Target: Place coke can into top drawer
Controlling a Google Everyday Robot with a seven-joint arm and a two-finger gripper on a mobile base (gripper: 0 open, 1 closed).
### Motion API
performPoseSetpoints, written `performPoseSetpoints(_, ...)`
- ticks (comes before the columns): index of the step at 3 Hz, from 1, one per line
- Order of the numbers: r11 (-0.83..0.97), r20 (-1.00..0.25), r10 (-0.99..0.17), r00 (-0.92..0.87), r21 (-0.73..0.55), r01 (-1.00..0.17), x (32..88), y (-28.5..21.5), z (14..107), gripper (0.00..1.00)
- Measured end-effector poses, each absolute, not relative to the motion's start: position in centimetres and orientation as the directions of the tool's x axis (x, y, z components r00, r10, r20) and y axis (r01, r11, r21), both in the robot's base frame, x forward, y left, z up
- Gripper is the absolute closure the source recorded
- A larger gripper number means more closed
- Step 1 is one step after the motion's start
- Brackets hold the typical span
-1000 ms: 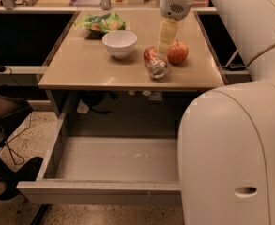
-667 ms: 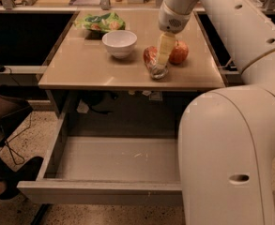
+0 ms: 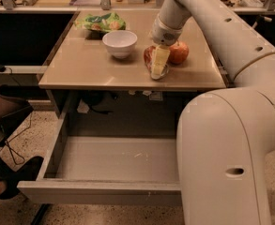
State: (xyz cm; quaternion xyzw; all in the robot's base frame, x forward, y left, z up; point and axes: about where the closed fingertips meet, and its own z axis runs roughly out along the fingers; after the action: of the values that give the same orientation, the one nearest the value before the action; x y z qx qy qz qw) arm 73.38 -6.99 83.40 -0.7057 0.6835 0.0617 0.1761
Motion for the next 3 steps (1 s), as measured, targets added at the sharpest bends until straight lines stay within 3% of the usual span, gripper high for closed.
performPoseSetpoints(1, -0.003, -0.328, -0.943, 0.058, -0.165, -0.986, 73.42, -6.97, 83.36, 0.00)
performPoseSetpoints(3, -0.003, -0.328, -0.943, 0.058, -0.165, -0.986, 73.42, -6.97, 83.36, 0.42)
